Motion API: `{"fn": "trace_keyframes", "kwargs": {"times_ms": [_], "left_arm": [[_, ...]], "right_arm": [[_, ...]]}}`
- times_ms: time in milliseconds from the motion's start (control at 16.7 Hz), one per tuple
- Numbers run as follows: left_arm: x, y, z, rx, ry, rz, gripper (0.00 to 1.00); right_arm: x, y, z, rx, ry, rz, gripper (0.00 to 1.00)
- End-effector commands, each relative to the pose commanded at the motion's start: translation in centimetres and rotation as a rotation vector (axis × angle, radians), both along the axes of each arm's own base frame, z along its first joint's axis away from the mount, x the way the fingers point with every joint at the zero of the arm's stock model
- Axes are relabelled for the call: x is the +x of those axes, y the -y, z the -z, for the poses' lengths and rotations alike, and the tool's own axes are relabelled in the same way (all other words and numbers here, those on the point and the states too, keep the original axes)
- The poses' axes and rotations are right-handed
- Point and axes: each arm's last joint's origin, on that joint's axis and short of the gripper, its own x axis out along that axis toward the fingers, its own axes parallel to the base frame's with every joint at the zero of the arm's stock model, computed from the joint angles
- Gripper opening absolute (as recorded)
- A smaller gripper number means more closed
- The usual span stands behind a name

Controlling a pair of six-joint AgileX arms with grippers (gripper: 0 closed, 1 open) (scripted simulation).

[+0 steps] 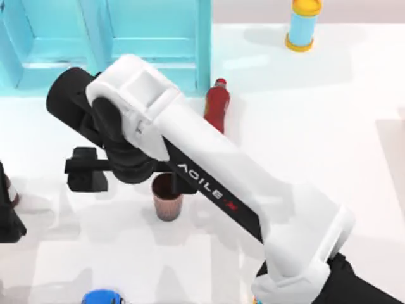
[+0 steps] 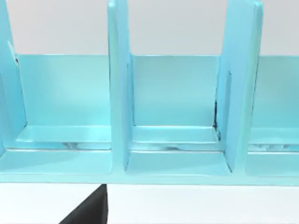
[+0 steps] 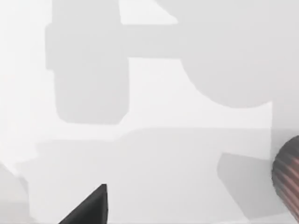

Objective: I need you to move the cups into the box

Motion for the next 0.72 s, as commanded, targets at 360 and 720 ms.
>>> {"fn": "trace_keyframes", "kwargs": {"times_ms": [360,720], "left_arm": [[0.00,0.00,0.00,0.000,0.000,0.000,1.00],[0.00,0.00,0.00,0.000,0.000,0.000,1.00]], "right_arm": [[0.13,0.23,1.18,-0.003,-0.002,0.001,1.00],[0.13,0.23,1.18,-0.003,-0.002,0.001,0.62]]}}
